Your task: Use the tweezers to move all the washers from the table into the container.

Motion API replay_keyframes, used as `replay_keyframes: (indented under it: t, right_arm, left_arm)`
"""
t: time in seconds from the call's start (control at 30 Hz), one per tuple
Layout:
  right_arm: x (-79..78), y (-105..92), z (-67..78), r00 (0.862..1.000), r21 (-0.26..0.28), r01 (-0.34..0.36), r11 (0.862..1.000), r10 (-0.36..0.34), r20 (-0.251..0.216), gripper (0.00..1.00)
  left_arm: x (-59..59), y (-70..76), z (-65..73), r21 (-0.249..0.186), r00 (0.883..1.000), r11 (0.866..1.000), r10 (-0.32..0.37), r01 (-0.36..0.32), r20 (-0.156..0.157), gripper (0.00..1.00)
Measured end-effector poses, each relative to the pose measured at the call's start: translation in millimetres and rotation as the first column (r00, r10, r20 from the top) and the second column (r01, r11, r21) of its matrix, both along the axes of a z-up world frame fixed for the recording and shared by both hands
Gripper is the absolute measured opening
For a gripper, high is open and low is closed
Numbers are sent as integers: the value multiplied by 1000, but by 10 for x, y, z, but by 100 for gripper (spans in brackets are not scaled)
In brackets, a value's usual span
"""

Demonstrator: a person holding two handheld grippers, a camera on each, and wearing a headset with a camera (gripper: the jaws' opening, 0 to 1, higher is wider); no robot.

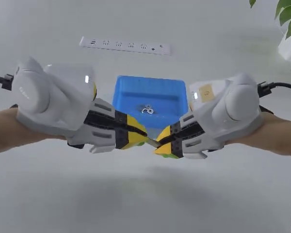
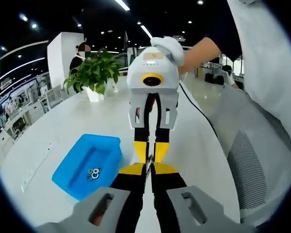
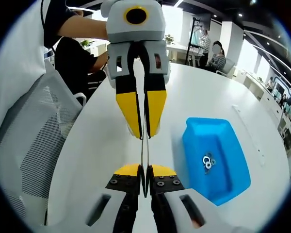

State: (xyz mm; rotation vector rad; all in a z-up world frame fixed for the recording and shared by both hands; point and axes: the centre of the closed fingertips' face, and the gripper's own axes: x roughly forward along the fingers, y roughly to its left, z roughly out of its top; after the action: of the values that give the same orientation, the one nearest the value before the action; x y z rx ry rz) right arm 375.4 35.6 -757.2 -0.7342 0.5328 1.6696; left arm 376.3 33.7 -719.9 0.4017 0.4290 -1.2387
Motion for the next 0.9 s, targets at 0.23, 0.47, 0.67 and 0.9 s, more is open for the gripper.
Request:
replay_keyframes:
  t: [0.23, 0.47, 0.67, 0.9]
  right_arm:
    - [35, 0, -172, 1000, -48, -12, 999, 13, 4, 7]
    - [50, 64, -277, 1000, -69, -12, 998, 13, 12, 8]
    - [93, 52, -470, 1000, -119, 3, 993, -1, 13, 8]
    - [72, 25, -520, 1000, -130, 16, 991, -16, 4, 9]
  left_arm:
    - [27, 24, -286, 61, 1000, 998, -2, 3, -15, 8]
    - [101, 126, -692, 181, 999, 983, -3, 10, -39, 8]
    - [127, 92, -834, 225, 998, 974, 5, 8, -58, 8]
    - [95, 93, -832, 222, 996, 975, 14, 6, -85, 9]
